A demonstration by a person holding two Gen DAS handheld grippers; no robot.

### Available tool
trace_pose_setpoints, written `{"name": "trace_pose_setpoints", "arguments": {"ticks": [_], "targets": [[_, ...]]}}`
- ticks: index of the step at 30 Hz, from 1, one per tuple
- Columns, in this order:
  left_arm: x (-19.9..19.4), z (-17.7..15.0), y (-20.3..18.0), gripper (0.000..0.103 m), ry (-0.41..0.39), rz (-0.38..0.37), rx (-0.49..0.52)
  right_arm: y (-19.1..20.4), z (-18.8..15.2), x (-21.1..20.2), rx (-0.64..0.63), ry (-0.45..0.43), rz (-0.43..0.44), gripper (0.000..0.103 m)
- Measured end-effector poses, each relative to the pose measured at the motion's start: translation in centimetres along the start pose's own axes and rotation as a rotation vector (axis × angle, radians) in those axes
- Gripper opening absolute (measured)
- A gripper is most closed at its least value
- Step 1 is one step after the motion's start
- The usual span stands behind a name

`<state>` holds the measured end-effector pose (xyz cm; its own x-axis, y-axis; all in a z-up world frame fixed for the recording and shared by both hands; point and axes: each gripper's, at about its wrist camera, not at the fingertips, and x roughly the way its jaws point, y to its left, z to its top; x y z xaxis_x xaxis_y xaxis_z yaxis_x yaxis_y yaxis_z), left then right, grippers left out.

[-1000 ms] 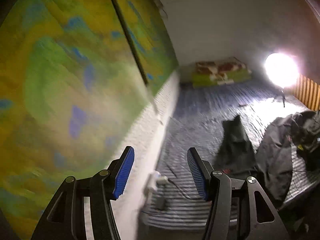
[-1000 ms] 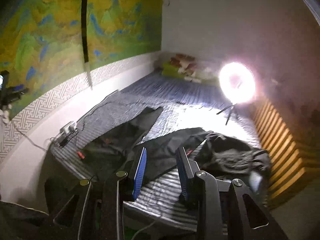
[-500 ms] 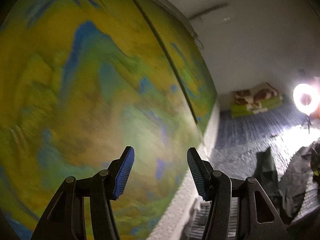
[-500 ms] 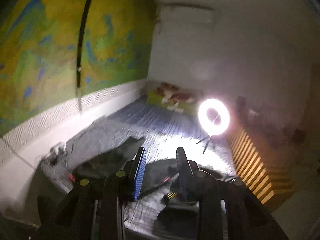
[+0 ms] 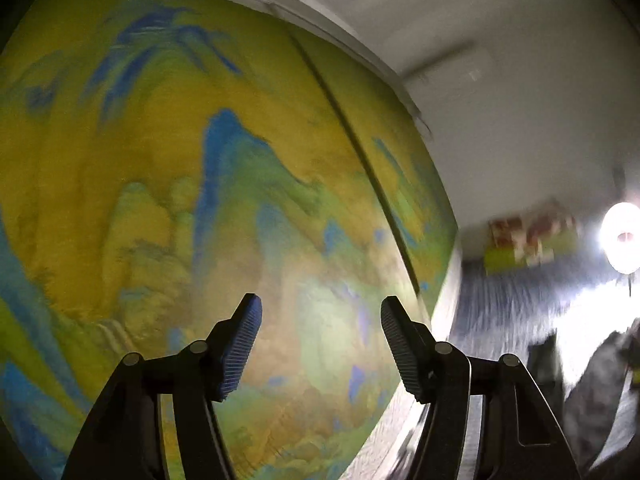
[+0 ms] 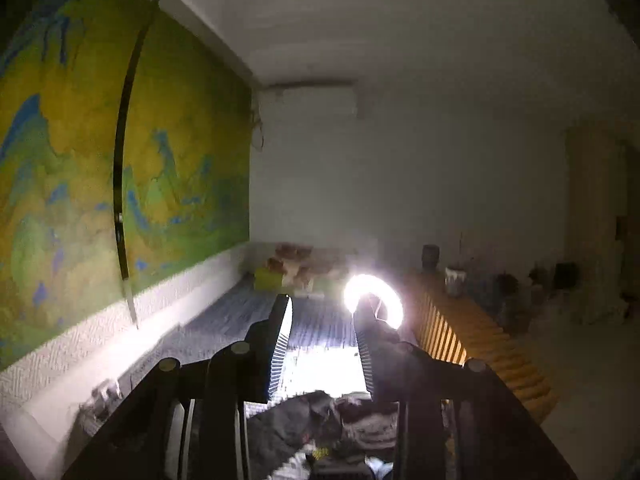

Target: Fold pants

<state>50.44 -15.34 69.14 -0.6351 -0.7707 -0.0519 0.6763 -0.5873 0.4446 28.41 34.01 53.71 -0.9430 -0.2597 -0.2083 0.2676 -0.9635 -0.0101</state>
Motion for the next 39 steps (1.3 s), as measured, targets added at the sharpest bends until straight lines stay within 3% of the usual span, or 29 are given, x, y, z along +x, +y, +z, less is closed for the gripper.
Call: {"name": "trace_pose_setpoints", "arguments": {"ticks": [5,9,13,21,26,30,33,35,39], "targets": [[5.2,-4.0,-7.0,0.066,0.109,-0.106,0.112,1.0,-3.8,5.0,-0.020,0.135,0.055,0.029],[9.2,-5.5,-12.6,0.066,0.167,-0.144,0.179,2.2,-6.1,9.7,-0.030,0.229,0.090,0.029],[12.0,-4.5,-17.8,0.066,0.159,-0.212,0.209,3.0,-6.4,12.4,-0.044,0.252,0.091,0.029],[12.7,0.1,-25.7,0.066,0.092,-0.294,0.247,2.5,-5.9,14.0,-0.042,0.216,0.075,0.029],[13.2,3.0,-28.6,0.066,0.058,-0.310,0.250,0.6,-5.9,15.0,-0.009,0.197,0.055,0.029],[13.7,3.4,-29.5,0.066,0.061,-0.337,0.237,-0.7,-6.1,16.3,0.024,0.196,0.063,0.029],[14.6,3.6,-30.5,0.066,0.076,-0.305,0.258,-1.2,-6.7,17.8,0.032,0.216,0.041,0.029],[15.3,4.3,-30.8,0.066,0.099,-0.301,0.241,-1.4,-6.2,18.6,0.047,0.228,0.045,0.029],[14.3,6.2,-30.7,0.066,0.057,-0.333,0.246,-2.4,-4.5,18.3,0.058,0.191,0.025,0.029]]}}
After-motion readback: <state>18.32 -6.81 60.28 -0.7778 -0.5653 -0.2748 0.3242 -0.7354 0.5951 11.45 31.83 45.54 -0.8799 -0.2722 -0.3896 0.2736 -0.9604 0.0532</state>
